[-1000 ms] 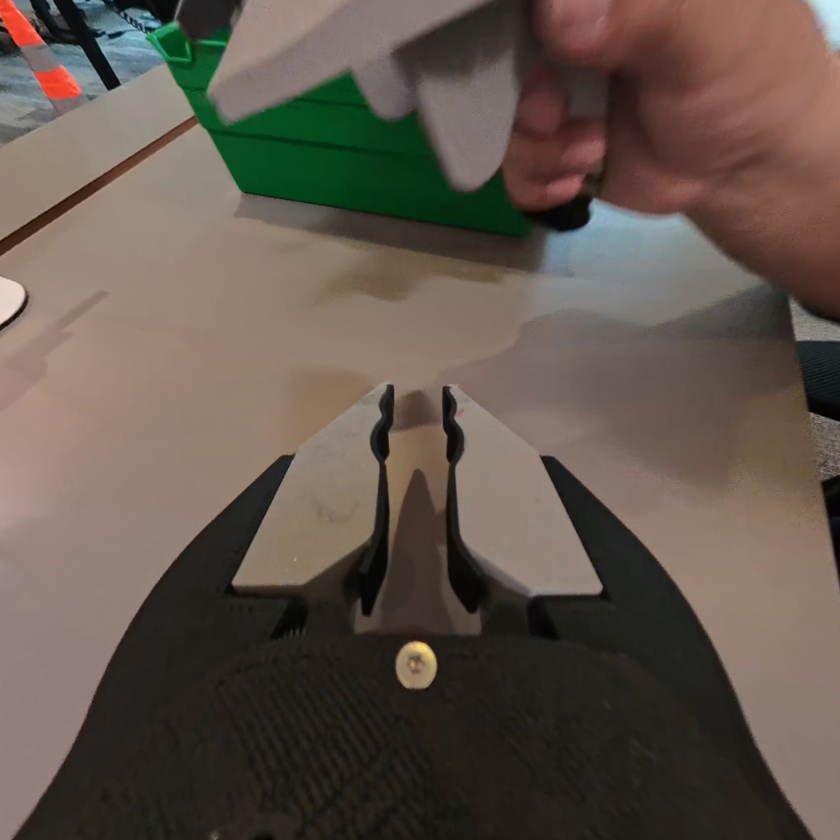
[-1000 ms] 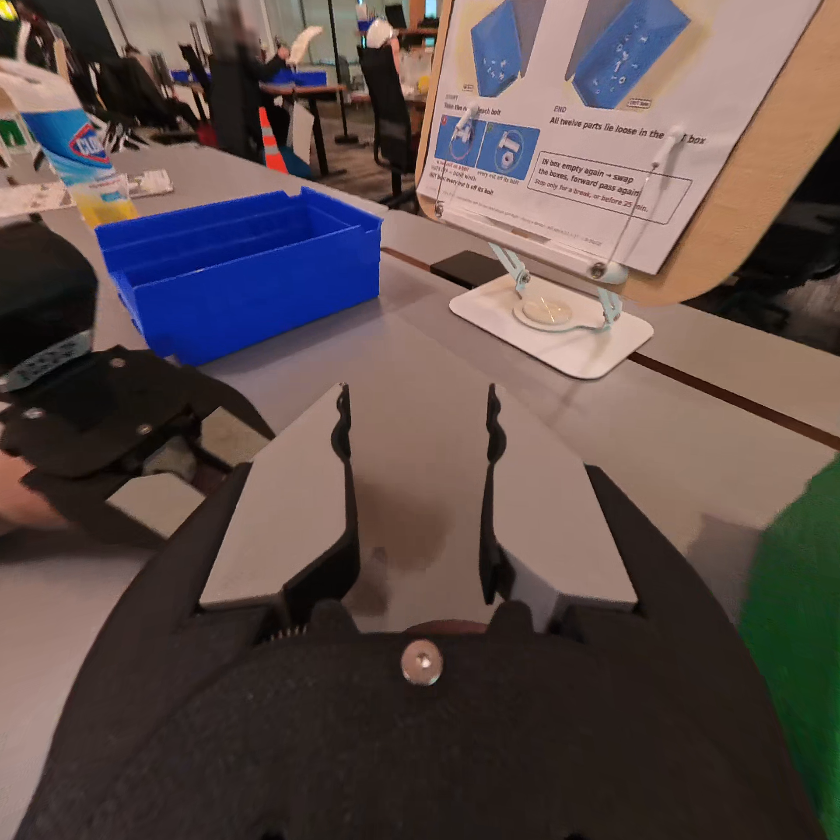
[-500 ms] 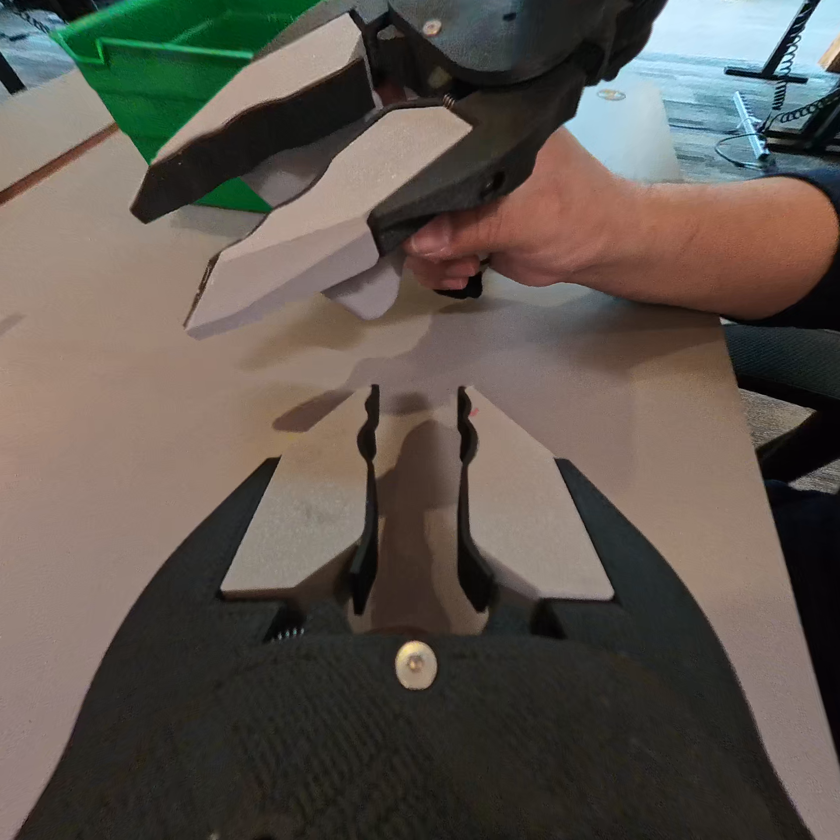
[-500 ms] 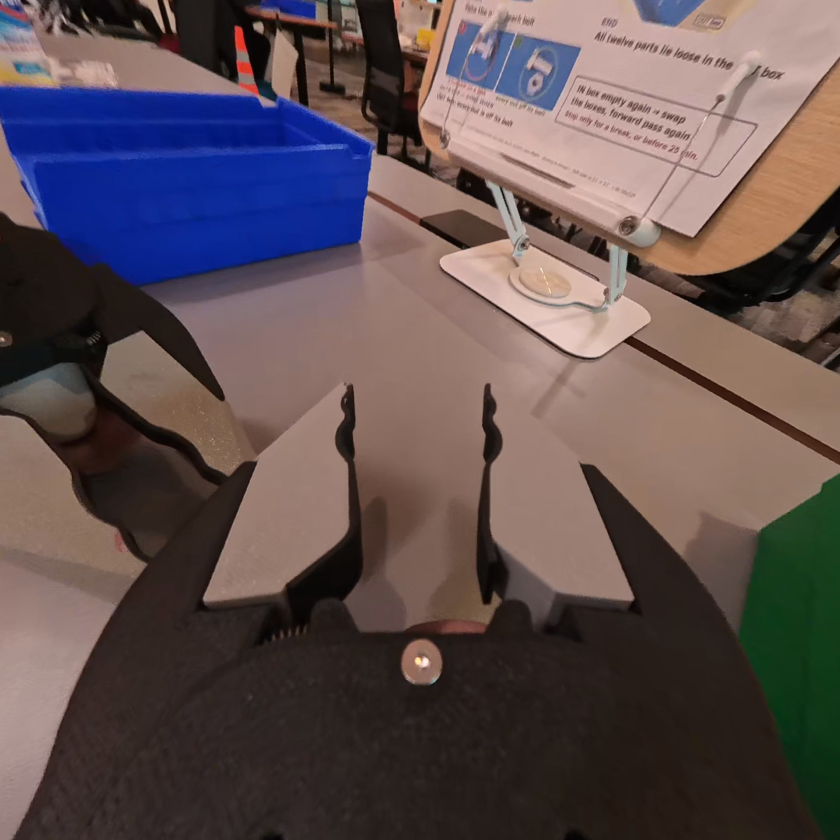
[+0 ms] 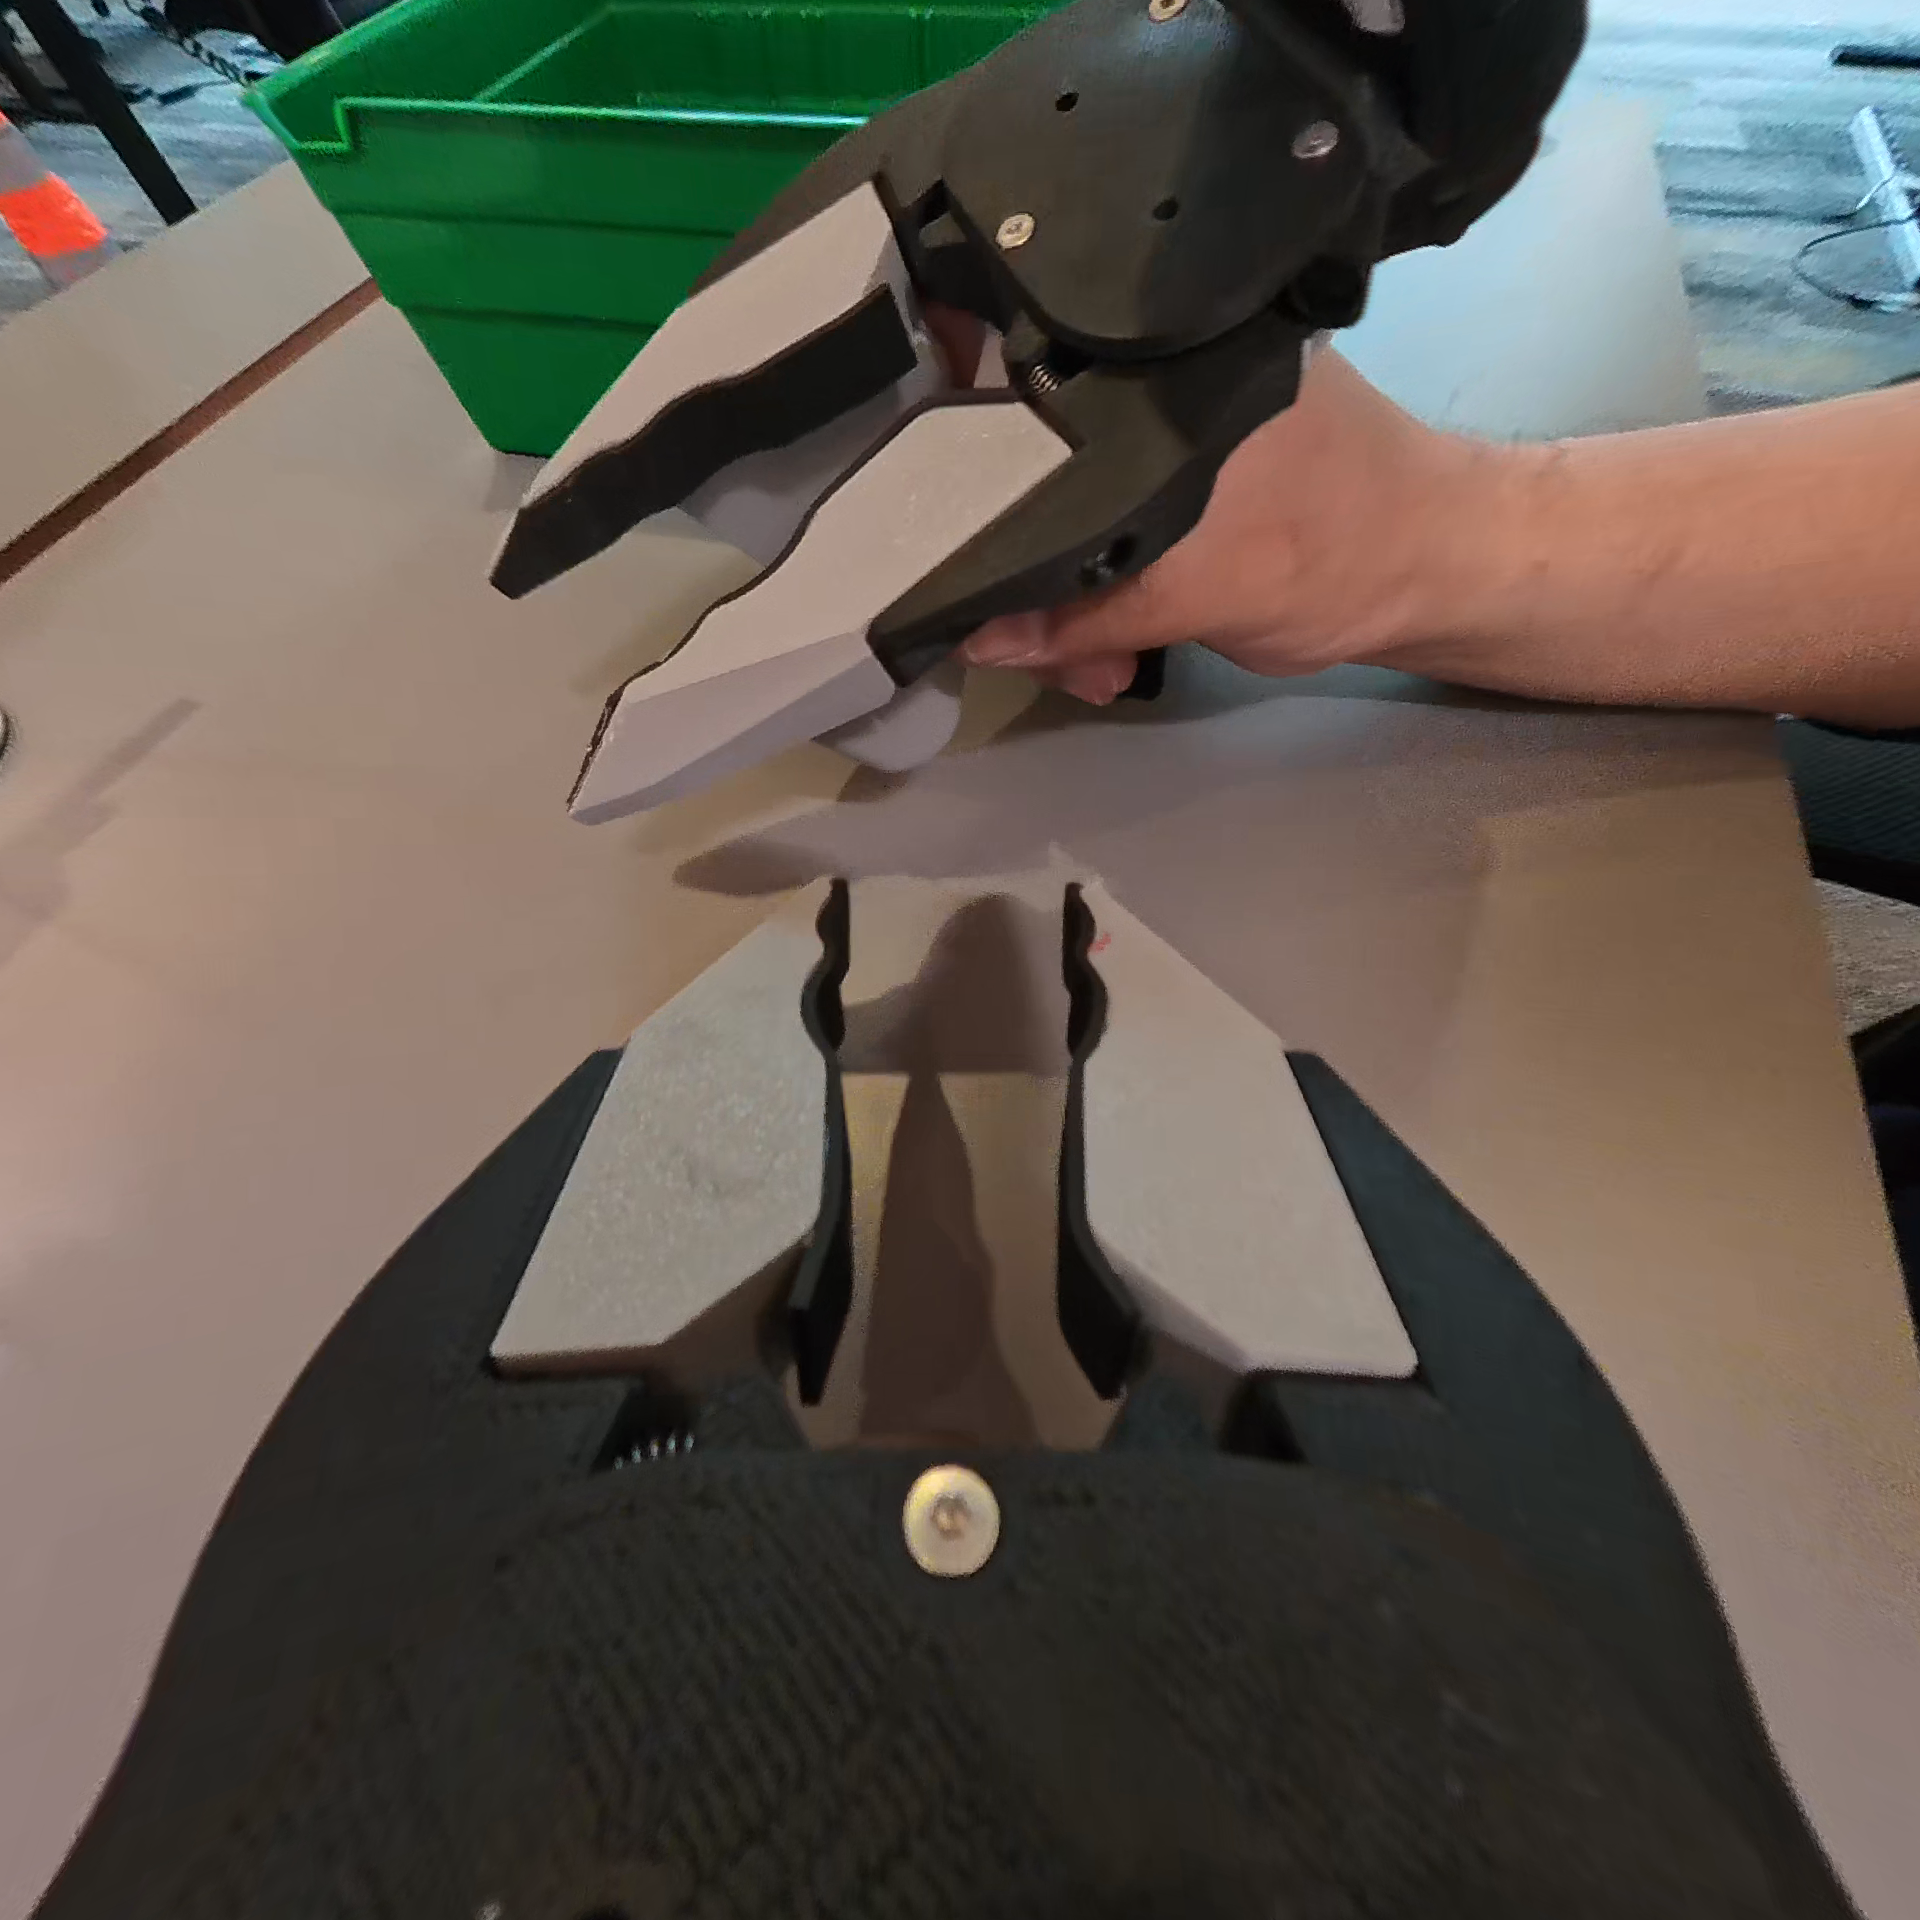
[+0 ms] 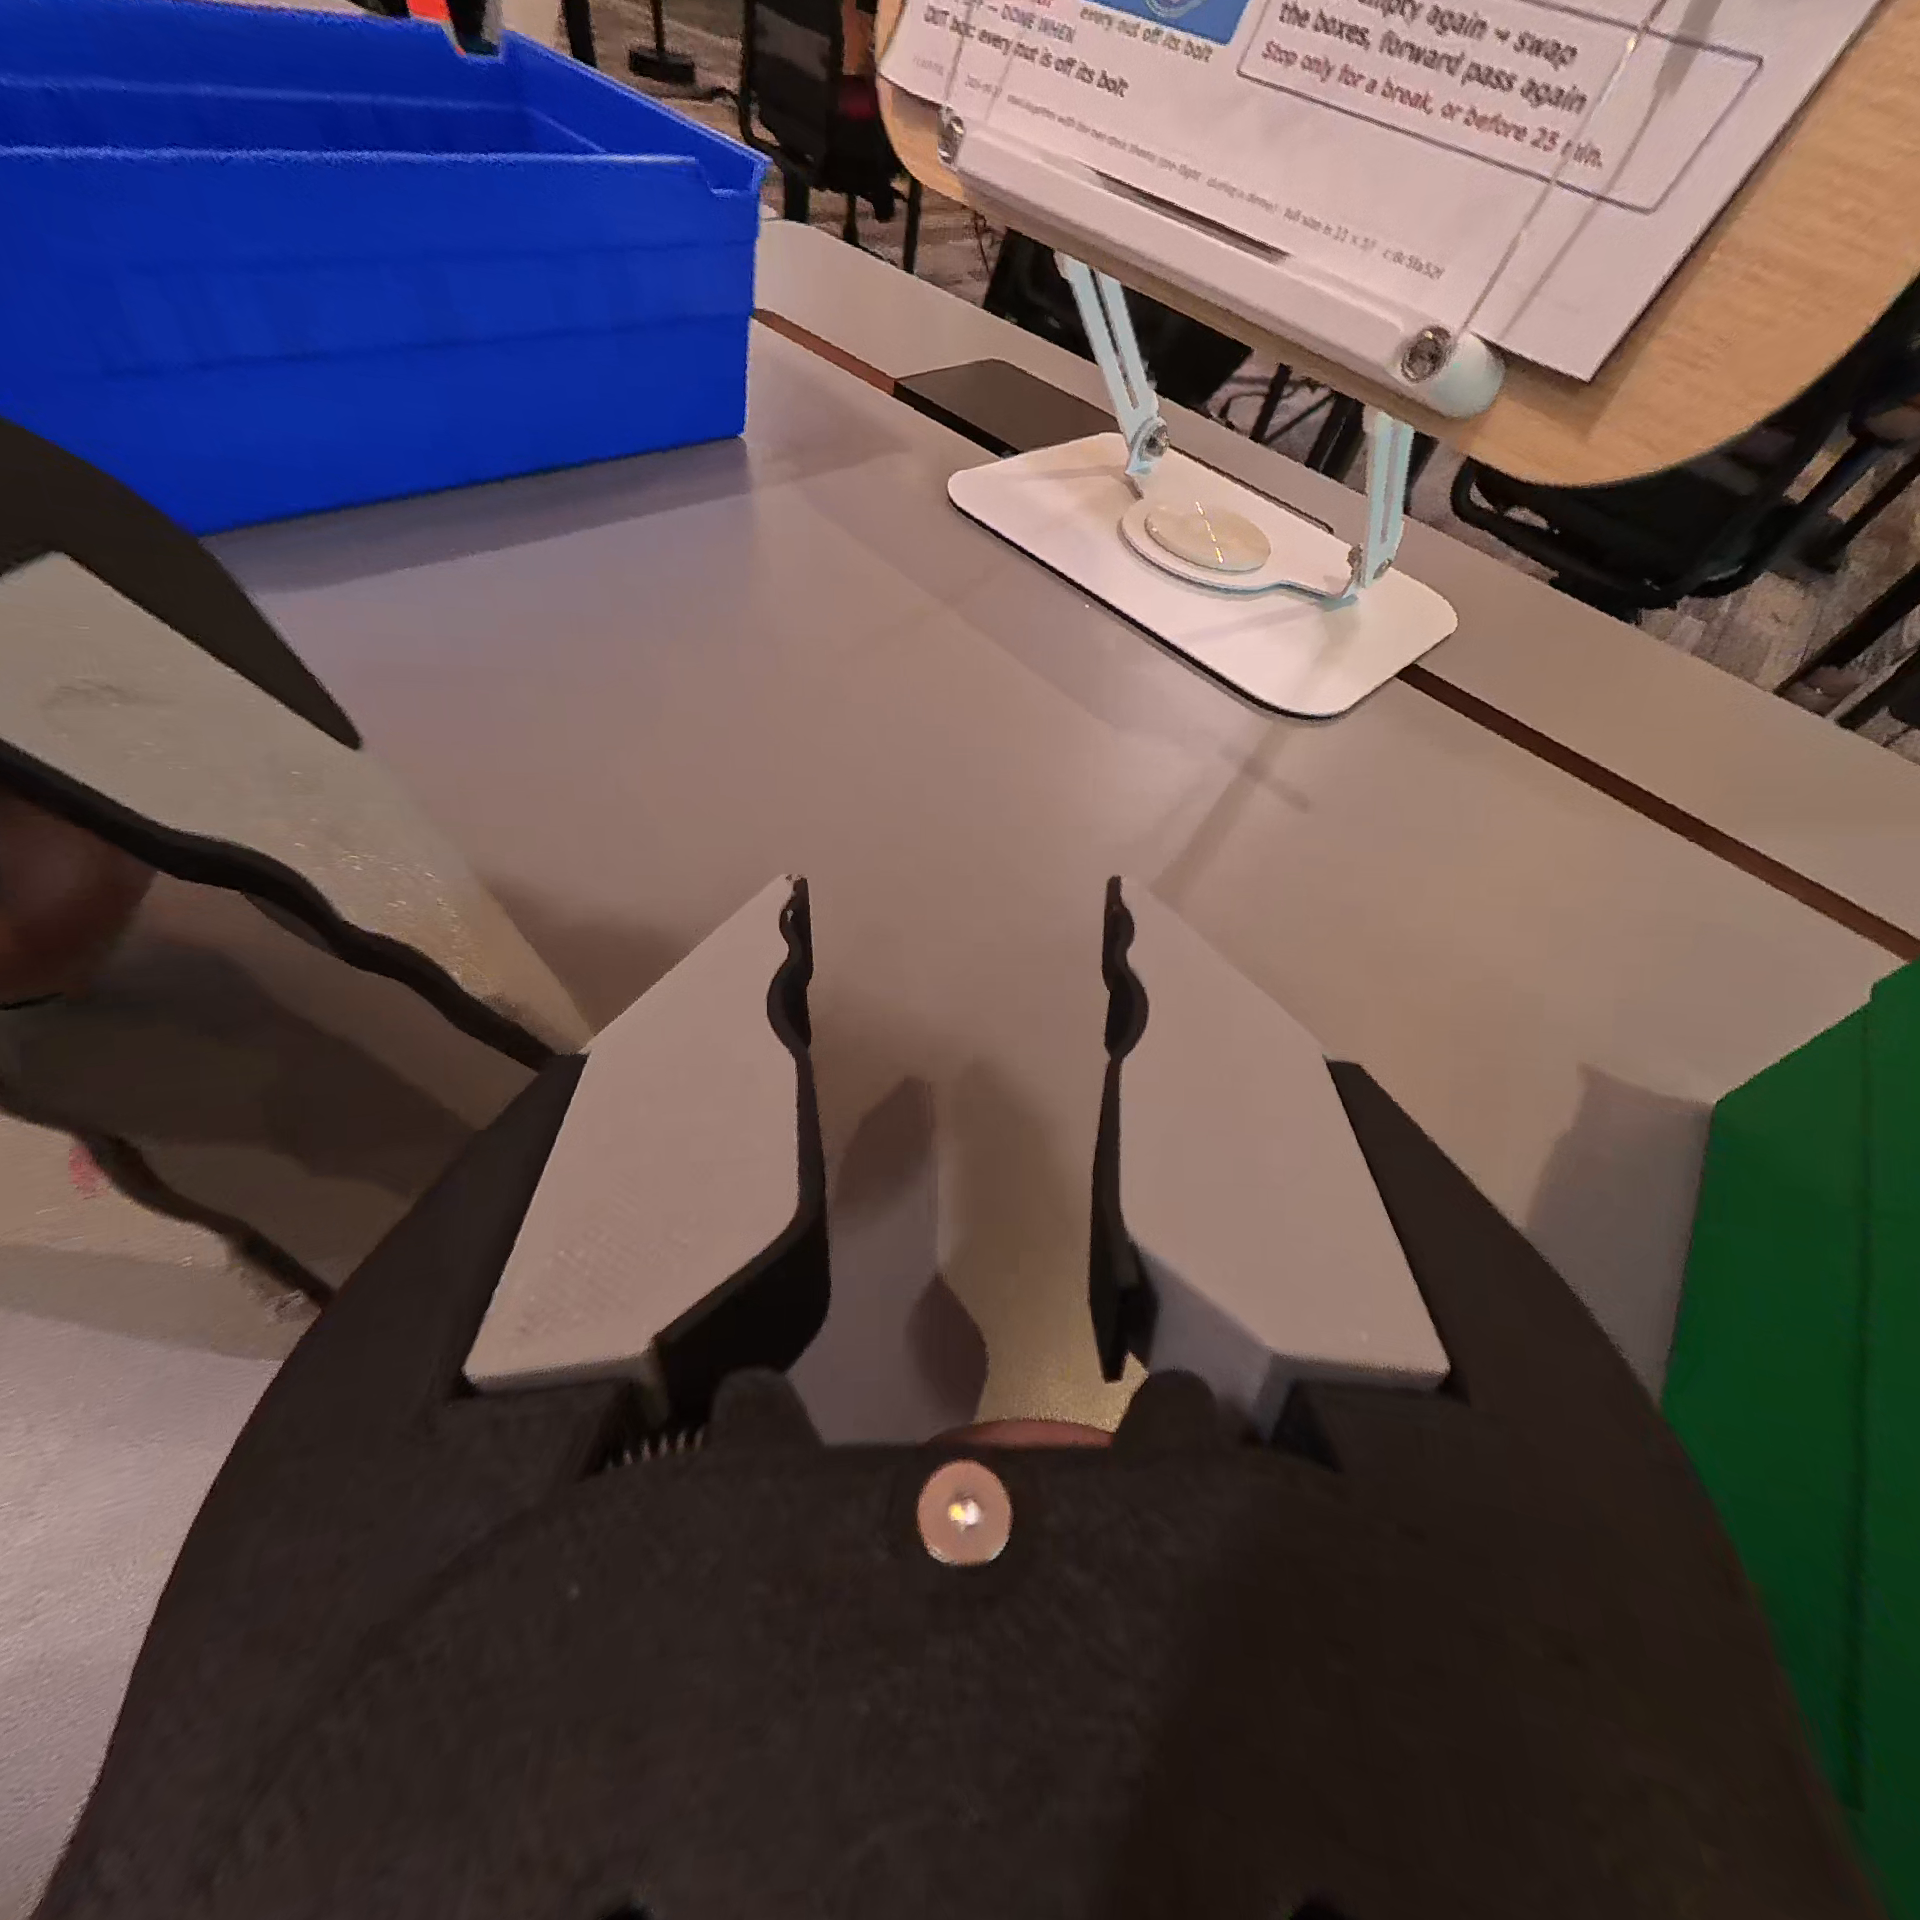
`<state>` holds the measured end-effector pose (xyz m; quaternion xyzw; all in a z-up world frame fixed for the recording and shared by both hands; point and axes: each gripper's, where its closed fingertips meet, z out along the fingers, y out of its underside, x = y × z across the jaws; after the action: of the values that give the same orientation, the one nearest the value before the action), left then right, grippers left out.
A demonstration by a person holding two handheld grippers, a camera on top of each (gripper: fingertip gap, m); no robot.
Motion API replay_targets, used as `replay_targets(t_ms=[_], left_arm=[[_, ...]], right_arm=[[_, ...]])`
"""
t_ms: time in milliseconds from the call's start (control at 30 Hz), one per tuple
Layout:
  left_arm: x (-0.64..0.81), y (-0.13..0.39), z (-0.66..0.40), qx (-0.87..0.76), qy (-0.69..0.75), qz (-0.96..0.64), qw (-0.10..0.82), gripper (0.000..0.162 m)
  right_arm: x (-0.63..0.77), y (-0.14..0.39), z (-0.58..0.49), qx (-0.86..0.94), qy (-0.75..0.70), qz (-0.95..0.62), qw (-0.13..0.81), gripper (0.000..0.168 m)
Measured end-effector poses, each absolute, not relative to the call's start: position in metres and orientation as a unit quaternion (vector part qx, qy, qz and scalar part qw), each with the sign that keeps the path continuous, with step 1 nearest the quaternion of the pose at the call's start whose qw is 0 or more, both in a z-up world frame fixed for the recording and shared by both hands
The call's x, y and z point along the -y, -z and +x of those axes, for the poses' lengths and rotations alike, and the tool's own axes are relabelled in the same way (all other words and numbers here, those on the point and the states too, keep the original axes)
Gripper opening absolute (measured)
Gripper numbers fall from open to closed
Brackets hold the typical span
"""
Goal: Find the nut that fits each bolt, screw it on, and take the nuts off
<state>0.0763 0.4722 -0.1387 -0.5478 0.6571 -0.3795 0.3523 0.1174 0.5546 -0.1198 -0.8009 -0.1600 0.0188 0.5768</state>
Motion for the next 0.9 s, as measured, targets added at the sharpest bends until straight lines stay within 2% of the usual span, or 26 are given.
replay_targets(t_ms=[267,600,700,733,833,900], left_arm=[[-0.474,0.131,0.07,-0.652,0.387,-0.554,0.343,0.042],[-0.49,0.129,0.056,-0.622,0.397,-0.594,0.32,0.047],[-0.502,0.1,0.016,-0.587,0.417,-0.618,0.314,0.047],[-0.518,0.09,-0.007,-0.579,0.397,-0.632,0.328,0.044],[-0.585,0.06,-0.091,-0.537,0.299,-0.697,0.369,0.053],[-0.631,0.06,-0.148,-0.509,0.227,-0.751,0.354,0.053]], right_arm=[[-0.56,0.126,0.138,0.109,-0.025,-0.812,0.573,0.055],[-0.559,0.132,0.127,0.14,-0.021,-0.819,0.556,0.055],[-0.557,0.13,0.124,0.143,-0.029,-0.815,0.561,0.054],[-0.557,0.129,0.122,0.145,-0.034,-0.814,0.562,0.054],[-0.555,0.123,0.115,0.156,-0.047,-0.809,0.565,0.054],[-0.553,0.118,0.109,0.163,-0.05,-0.804,0.569,0.054]])
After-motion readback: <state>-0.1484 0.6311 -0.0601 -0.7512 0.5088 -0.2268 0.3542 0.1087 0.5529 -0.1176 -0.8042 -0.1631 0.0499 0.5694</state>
